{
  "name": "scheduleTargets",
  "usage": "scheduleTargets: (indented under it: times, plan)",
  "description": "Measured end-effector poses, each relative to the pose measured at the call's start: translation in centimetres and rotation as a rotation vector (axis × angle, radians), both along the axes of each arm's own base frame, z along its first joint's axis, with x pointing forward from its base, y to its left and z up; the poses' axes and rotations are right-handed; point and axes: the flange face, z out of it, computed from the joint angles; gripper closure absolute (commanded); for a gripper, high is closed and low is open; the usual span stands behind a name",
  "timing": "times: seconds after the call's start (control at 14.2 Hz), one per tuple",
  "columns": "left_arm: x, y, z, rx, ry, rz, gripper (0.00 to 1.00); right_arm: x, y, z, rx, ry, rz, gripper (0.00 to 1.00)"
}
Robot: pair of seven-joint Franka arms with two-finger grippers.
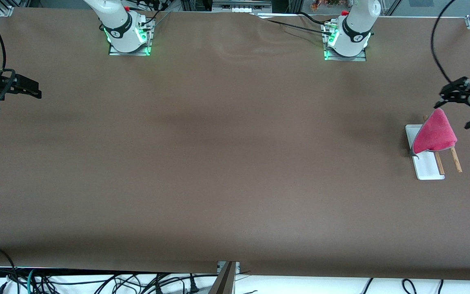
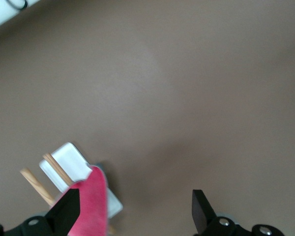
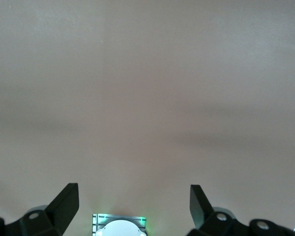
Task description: Pass towel and hang on rack
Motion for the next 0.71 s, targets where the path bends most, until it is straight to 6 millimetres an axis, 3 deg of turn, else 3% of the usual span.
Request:
scheduleTargets:
  times: [0.21,0.49,0.71]
  plan:
    - [-1.8,-4.1,0.1,0.007,0.075,0.223,0.00,0.0,0.0,0.0,0.000,0.000,0.000,0.00]
    - [-2.5,-5.1,0.0,0.024,0.131,0.520,0.00,0.0,0.1,0.0,0.002,-0.001,0.001,0.00]
    - [-2.7,-6.7,0.3,0.039,0.135,0.592,0.00,0.0,0.1,0.0,0.002,-0.001,0.001,0.00]
